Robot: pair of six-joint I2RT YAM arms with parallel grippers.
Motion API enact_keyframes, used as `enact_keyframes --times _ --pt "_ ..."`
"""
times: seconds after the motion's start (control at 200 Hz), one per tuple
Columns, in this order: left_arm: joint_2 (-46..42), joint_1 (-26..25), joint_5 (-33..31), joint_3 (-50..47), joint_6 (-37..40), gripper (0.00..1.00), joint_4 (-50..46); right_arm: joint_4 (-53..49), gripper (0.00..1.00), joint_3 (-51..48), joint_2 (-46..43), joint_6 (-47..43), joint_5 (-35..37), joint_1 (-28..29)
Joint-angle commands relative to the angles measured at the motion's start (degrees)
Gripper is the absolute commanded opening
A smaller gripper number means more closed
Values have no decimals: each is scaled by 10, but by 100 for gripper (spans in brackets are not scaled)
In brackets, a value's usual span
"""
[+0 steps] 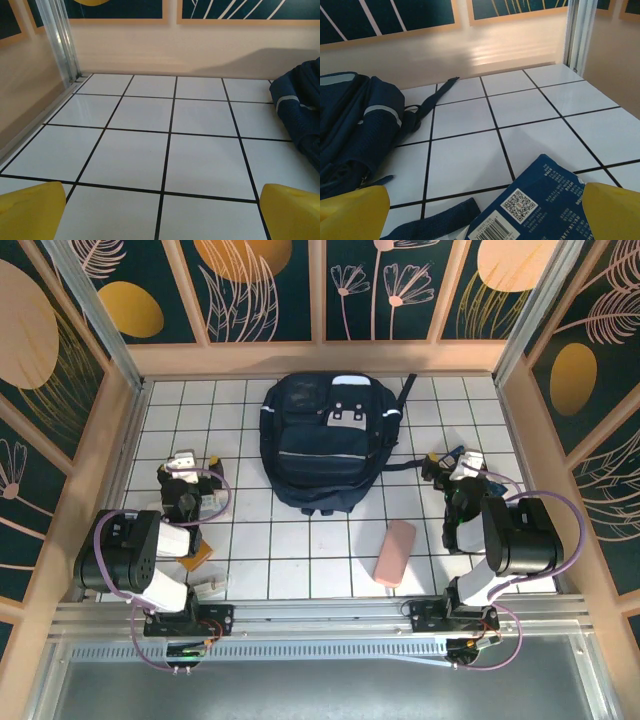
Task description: Pack the student bag
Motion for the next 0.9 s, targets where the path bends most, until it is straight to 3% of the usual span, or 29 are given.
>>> enact_keyframes --times 0.0,0.696,0.801,0.891 --pt "-6 4 -1 8 -12 99 27 2 99 9 -7 1 -16 -5" --pt "-6 4 -1 9 -12 99 25 4 99 8 -8 3 -36 -7" --pt "-9 4 -6 7 -13 99 31 -101 99 46 -50 -8 -67 -7" --pt "-74 4 -24 53 -26 99 -116 -156 99 57 -96 -2 -51 -7"
